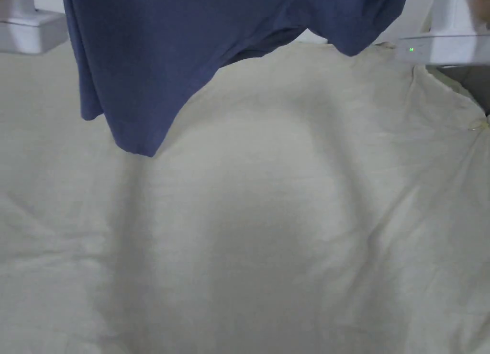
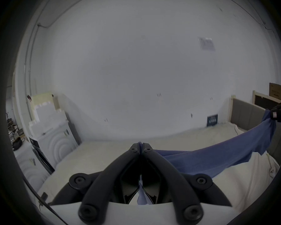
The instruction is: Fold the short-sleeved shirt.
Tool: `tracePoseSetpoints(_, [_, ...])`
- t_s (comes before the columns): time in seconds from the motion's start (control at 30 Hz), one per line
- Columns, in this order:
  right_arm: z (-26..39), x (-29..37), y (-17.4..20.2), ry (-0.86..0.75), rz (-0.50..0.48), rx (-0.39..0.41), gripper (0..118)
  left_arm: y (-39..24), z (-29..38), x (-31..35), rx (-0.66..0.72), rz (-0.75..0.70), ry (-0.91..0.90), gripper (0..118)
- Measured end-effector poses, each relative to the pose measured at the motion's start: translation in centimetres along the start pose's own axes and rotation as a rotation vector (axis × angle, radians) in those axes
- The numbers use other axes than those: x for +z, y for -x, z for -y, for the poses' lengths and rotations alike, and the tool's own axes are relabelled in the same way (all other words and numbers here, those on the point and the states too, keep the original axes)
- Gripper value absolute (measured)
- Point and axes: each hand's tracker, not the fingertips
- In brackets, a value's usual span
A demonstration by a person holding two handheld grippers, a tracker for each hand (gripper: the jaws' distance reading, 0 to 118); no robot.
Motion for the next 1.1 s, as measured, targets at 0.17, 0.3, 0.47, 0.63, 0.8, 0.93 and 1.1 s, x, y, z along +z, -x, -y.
tracePoseSetpoints(0.17, [9.3,-3.9,0.8,0.148,-0.003,0.006,5,-1.7,9.1,-1.0,0.061,0.057,0.147,0])
tracePoseSetpoints(0.3, [18.8,-3.6,1.5,0.277,-0.006,-0.033,5,-3.0,17.1,0.6,0.049,0.107,0.217,0])
tracePoseSetpoints(0.47, [29.4,-0.7,1.1,0.408,-0.051,-0.103,5,-3.3,26.1,5.6,0.058,0.15,0.32,0])
tracePoseSetpoints(0.63, [38.1,3.8,0.3,0.486,-0.09,-0.133,5,-2.7,33.9,12.4,0.161,0.184,0.456,0])
tracePoseSetpoints(0.8, [41.6,8.0,-1.4,0.493,-0.087,-0.122,5,-2.9,38.4,18.3,0.275,0.193,0.552,0])
tracePoseSetpoints(0.93, [43.1,10.4,-4.1,0.489,-0.093,-0.158,5,-4.2,40.3,22.1,0.258,0.213,0.611,0])
tracePoseSetpoints(1.1, [45.6,13.4,-6.0,0.513,-0.091,-0.198,5,-5.8,41.6,24.5,0.171,0.244,0.671,0])
